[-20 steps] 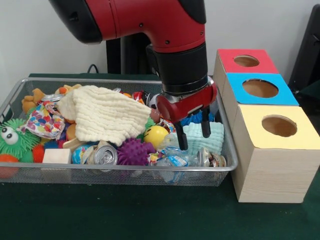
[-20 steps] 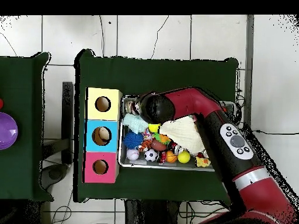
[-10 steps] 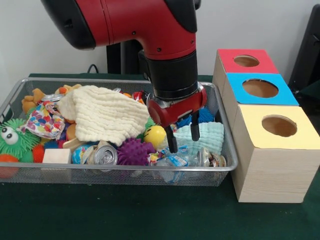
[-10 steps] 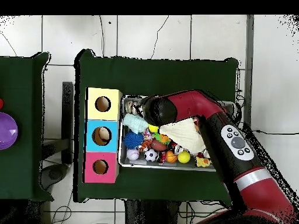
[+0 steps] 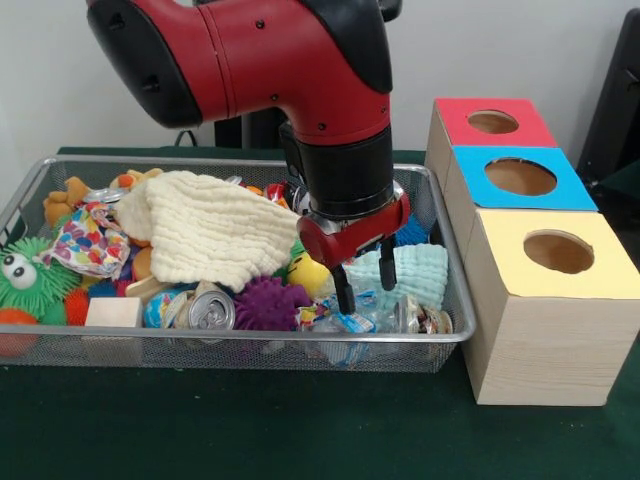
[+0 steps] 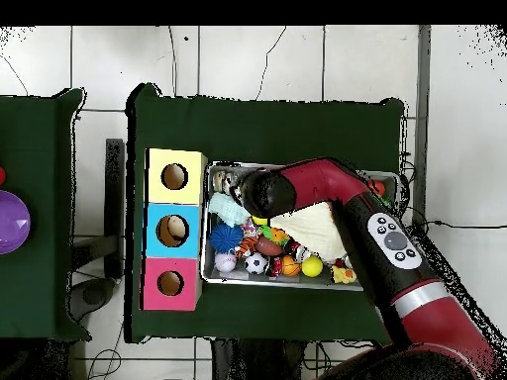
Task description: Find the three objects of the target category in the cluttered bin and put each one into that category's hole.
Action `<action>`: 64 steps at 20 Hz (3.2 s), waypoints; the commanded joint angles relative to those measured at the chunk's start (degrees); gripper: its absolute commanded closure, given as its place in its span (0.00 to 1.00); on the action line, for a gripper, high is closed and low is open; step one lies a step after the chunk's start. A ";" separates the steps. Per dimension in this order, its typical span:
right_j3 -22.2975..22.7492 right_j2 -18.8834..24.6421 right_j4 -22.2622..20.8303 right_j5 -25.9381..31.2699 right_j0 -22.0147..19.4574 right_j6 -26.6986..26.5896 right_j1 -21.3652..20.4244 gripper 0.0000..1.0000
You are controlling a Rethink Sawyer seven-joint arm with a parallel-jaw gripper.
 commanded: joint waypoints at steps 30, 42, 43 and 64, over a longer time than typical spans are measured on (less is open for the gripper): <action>-6.60 -6.62 -2.46 18.41 2.56 -13.91 2.53 1.00; -4.68 -6.71 0.35 22.09 2.96 -10.69 -0.78 1.00; -4.43 -6.73 0.64 22.41 3.01 -10.38 -1.17 1.00; -0.97 -4.93 4.68 24.01 3.50 -8.19 -5.87 1.00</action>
